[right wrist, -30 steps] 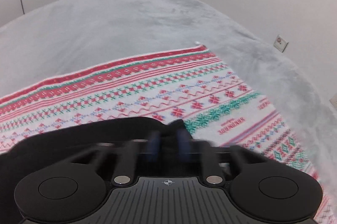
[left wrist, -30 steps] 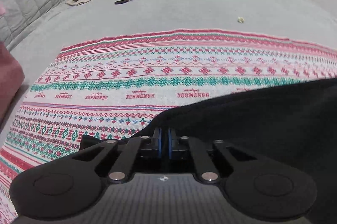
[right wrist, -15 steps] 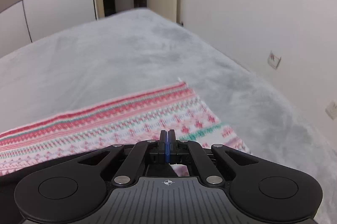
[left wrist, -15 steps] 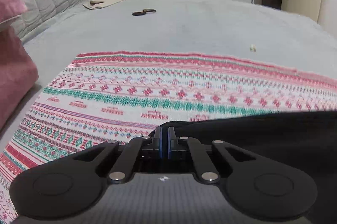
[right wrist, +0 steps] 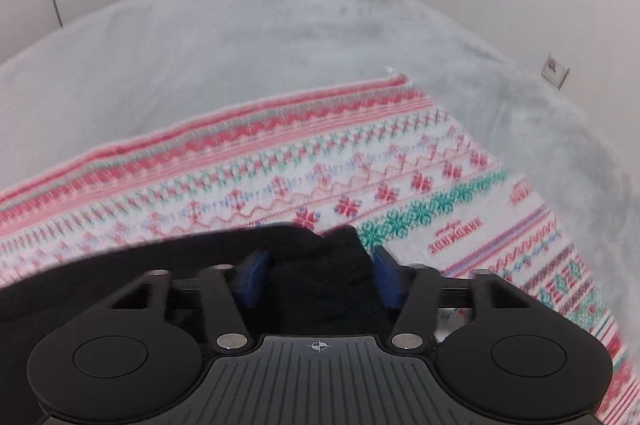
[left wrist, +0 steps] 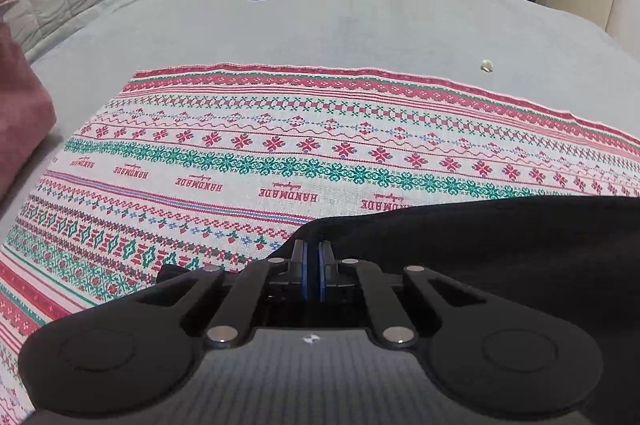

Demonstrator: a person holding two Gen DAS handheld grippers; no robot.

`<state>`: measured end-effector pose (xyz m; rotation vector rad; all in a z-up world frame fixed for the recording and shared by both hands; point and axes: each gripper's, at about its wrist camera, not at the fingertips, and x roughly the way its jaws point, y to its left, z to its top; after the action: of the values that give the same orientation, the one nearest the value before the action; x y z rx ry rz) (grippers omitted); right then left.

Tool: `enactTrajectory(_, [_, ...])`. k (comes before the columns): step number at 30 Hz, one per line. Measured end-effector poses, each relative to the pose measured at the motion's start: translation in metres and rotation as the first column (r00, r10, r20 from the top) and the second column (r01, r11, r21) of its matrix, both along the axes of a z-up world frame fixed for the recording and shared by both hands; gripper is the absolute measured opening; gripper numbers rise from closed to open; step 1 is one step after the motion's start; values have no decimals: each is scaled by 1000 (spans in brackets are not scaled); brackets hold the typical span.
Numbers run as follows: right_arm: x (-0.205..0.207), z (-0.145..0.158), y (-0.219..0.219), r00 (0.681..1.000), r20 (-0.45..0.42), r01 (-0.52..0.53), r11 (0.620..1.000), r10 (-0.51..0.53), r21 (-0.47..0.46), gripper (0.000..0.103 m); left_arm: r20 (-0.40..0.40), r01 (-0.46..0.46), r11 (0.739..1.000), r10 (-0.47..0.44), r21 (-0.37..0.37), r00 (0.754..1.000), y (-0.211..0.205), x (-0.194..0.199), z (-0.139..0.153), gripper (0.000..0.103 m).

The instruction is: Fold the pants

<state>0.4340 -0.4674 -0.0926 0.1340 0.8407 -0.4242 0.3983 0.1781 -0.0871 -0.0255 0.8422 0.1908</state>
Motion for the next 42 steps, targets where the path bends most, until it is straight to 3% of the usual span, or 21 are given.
enactTrajectory(1, [-1,0,4,999,-6,-33,999,33,-25,27,2,-3,1000,3,-1,1000,0,0,1,33])
enactTrajectory(2, [-3,2,6,999,-7,-41,999,41,-19,23,4,-5,1000,5,0,1000,0,0,2,33])
enactTrajectory(9, [-23,56,13,996,73,-37,997,42,-70,18,78,20,1000,-20,-2,997,5,-15,36,32])
enactTrajectory(12, [-41,102,22,980,188,-44,995,60,-90,17,163,-8,996,22,-88,986,21,-43,75,32])
enactTrajectory(14, [-64,144,25,942,322,-73,995,92,-70,17,247,-5,992,36,-123,968,31,-80,101,32])
enactTrajectory(16, [-104,181,28,868,472,-134,988,153,-73,17,328,37,994,-1,-103,945,38,-131,117,32])
enactTrajectory(18, [-157,195,29,807,541,-203,972,235,-120,18,346,116,990,-81,-80,935,40,-182,113,33])
enactTrajectory(20, [-211,184,19,799,534,-260,960,276,-107,20,287,207,978,-198,2,937,31,-229,87,34])
enactTrajectory(21, [-233,169,12,813,504,-283,955,290,-92,21,230,242,970,-242,27,943,26,-250,67,34])
enactTrajectory(23, [-271,122,-2,860,391,-320,944,328,-87,22,122,269,961,-276,72,953,21,-287,29,33])
enactTrajectory(25, [-299,65,-14,922,207,-326,944,328,-43,23,72,295,952,-301,78,951,27,-316,8,34])
enactTrajectory(27, [-331,27,-17,946,140,-294,956,293,-14,29,70,289,957,-289,14,955,44,-338,3,37])
enactTrajectory(28, [-350,19,-14,947,154,-283,959,283,-18,35,75,249,968,-247,-25,966,56,-346,5,46])
enactTrajectory(32, [-393,26,-3,944,207,-237,965,257,-116,59,124,145,975,-125,-169,984,88,-358,25,51])
enactTrajectory(34, [-392,32,-10,957,214,-177,978,196,-108,61,176,140,962,-99,-235,979,87,-359,36,62])
enactTrajectory(35, [-395,37,-16,961,232,-134,988,149,-77,61,199,130,951,-75,-281,977,84,-356,41,68])
enactTrajectory(36, [-396,41,-20,959,263,-103,994,106,-25,61,211,111,938,-42,-329,977,81,-353,44,80])
enactTrajectory(37, [-397,44,-26,952,302,-79,995,57,62,61,213,86,920,-3,-382,977,79,-345,46,87])
enactTrajectory(38, [-401,44,-29,943,331,-75,984,17,163,61,209,65,906,26,-419,978,76,-339,46,87])
enactTrajectory(40, [-396,38,-35,938,342,-79,927,-55,367,62,199,27,890,72,-455,977,71,-320,39,87])
enactTrajectory(42, [-387,31,-32,946,301,-31,889,-121,457,63,157,-23,877,112,-480,981,66,-303,30,87])
